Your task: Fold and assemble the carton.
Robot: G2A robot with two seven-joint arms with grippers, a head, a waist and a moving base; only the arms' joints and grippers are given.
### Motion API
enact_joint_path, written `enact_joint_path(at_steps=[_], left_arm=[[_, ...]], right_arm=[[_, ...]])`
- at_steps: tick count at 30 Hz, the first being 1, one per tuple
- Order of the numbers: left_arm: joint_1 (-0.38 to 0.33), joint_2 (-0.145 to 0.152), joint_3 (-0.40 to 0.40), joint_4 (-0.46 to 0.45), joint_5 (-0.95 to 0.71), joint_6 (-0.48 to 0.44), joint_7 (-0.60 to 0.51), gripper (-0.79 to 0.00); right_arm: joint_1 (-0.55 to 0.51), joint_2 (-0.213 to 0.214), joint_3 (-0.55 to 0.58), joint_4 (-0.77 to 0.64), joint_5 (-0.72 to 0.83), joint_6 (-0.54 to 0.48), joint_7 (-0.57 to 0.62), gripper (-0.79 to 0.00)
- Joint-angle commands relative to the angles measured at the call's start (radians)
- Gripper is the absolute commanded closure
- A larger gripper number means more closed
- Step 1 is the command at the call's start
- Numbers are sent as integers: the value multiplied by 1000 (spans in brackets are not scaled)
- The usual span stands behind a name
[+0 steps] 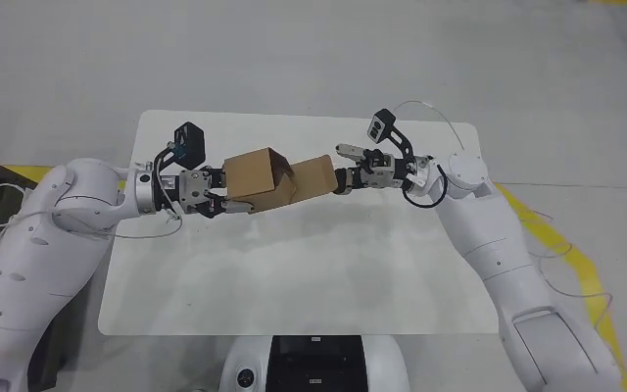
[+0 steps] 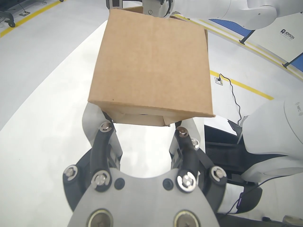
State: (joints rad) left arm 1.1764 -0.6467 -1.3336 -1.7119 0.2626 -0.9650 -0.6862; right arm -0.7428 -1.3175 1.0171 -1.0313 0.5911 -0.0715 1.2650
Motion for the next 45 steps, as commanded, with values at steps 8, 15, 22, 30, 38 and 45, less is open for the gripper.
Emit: enact_joint_path(at_steps=[8,15,22,30,38,45], left_arm=[[-4,0,11,-5,21,33,-21,-323],[-20,-2,25,-6,16,38,-30,-323],[-35,-5,36,2,-10,31,-19,-588],[-45,-8,41,5,-39,13,7,-785],[-44,-10,43,7,-51,4,25,-785],[-43,-11,42,5,-57,-9,34,-579]], right_arm=[[13,12,-27,-56,-148,30,6,-329],[5,21,-27,-96,-200,50,0,-175],[2,23,-21,-97,-172,36,9,0],[-1,23,-18,-92,-119,28,30,0],[-7,14,-20,-65,-27,13,43,0],[-7,9,-34,-52,-10,4,42,0]])
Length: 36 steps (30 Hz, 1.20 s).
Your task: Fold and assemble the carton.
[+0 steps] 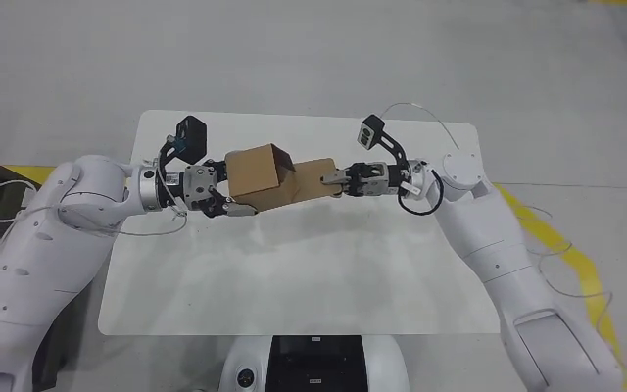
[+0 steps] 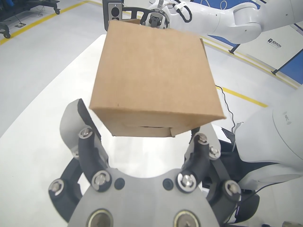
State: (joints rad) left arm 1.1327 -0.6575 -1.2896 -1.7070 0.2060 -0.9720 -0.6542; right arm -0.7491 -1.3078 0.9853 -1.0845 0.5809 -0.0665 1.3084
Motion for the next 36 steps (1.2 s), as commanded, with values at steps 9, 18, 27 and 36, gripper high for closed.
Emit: enact_joint_path(at_steps=[9,18,27,36], left_arm=[[19,4,-18,-5,-13,-21,7,-419],[35,9,-31,-4,-27,-26,-3,-388],[49,12,-49,5,-45,-26,3,-372],[67,11,-71,-7,-37,-27,47,-345]], right_arm=[[1,-6,-17,3,1,-5,-15,0],[-3,-6,-11,1,8,-16,-34,-314],[-26,7,59,34,89,-42,-20,-767],[-15,-5,26,178,104,-2,-3,-268]])
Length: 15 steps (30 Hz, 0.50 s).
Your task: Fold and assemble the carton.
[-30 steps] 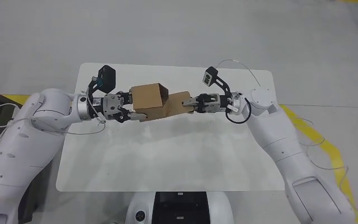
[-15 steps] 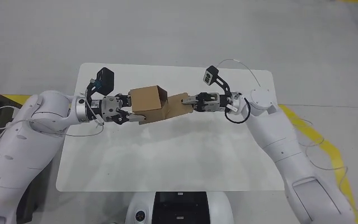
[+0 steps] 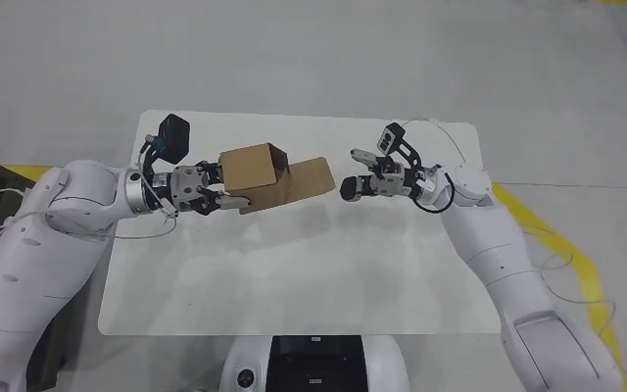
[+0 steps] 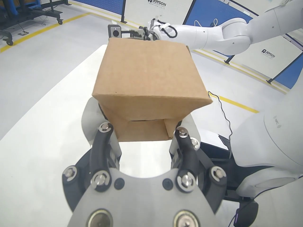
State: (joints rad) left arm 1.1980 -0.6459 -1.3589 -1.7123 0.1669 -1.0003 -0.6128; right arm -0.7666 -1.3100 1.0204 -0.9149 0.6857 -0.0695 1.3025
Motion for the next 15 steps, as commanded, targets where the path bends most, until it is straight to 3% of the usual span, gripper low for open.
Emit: enact_joint_path(at_steps=[1,3,8,15], left_arm=[[2,-1,-3,-2,6,1,10,-345],[4,-2,-3,-4,10,1,17,-336],[-3,-7,11,-12,29,8,22,-326],[-31,-15,58,-21,75,38,-7,-323]], right_arm=[[6,-7,-19,14,0,1,5,-252],[12,-16,-43,15,2,0,18,-166],[29,-36,-85,7,9,-14,25,-58],[51,-45,-95,-9,5,-37,23,0]])
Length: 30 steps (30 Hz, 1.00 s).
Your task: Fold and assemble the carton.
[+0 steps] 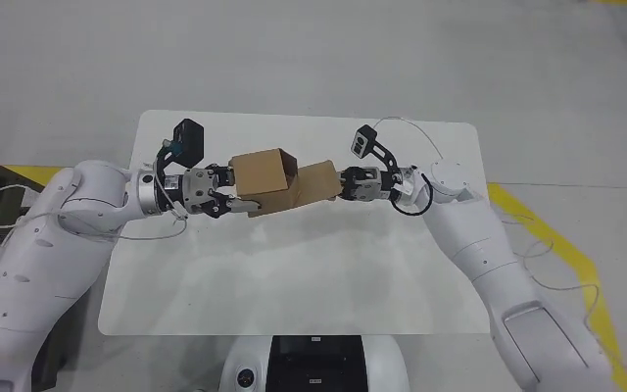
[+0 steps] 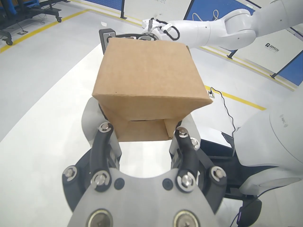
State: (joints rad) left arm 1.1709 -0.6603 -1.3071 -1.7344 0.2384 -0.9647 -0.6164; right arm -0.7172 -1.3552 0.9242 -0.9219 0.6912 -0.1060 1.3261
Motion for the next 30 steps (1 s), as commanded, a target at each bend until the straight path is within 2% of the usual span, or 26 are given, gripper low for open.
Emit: enact_joint_path(at_steps=[1,19,30], left_arm=[[-8,-2,12,3,5,5,-8,-323],[-65,-12,77,21,3,21,-74,-323],[-74,-11,75,29,-10,7,-84,-317]], right_arm=[[3,0,1,-5,-5,-4,0,0],[-4,12,2,-128,-139,6,-44,0],[-16,16,3,-180,-174,22,-82,0]])
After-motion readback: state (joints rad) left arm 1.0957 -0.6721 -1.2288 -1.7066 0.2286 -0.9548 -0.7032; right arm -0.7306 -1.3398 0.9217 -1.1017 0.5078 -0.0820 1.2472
